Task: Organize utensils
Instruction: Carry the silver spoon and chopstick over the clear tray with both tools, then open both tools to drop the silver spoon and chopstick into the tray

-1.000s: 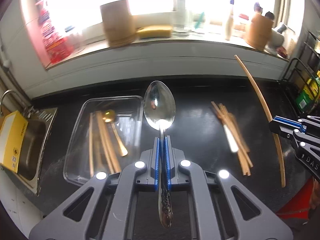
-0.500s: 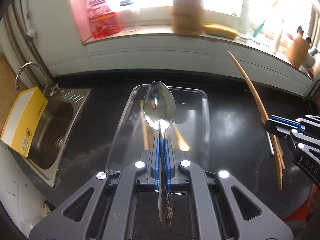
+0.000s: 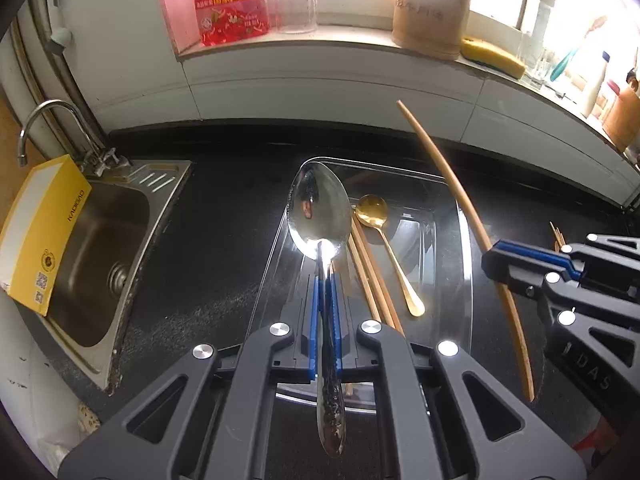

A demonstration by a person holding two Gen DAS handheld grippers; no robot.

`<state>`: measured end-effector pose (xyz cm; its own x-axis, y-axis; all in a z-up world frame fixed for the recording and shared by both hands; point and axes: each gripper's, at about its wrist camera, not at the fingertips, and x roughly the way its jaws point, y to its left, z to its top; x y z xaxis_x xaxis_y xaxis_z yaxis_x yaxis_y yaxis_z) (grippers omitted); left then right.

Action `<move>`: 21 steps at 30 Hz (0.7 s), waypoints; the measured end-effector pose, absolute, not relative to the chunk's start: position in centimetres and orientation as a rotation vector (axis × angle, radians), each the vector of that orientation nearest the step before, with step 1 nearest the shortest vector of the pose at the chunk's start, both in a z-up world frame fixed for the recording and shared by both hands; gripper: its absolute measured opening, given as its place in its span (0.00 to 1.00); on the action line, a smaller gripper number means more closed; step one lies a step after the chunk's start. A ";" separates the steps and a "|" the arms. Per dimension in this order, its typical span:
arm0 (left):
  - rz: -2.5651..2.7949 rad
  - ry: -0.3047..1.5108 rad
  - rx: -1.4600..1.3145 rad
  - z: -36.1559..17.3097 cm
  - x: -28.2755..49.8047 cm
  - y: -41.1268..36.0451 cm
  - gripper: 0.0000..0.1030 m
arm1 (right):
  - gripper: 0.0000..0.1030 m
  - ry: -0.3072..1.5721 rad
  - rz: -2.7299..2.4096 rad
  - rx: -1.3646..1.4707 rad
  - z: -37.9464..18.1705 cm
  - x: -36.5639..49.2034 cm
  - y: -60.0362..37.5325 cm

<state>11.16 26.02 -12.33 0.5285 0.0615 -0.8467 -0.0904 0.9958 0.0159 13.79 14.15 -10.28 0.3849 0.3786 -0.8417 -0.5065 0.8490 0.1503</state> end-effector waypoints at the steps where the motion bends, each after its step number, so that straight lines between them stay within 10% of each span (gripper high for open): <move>1: 0.091 1.013 -0.032 -12.5 11.5 26.0 0.05 | 0.07 1.041 0.564 -0.138 -10.6 14.2 14.2; 21: 0.089 1.155 -0.084 -19.4 17.3 27.3 0.05 | 0.07 1.249 0.577 -0.041 -17.7 20.9 16.6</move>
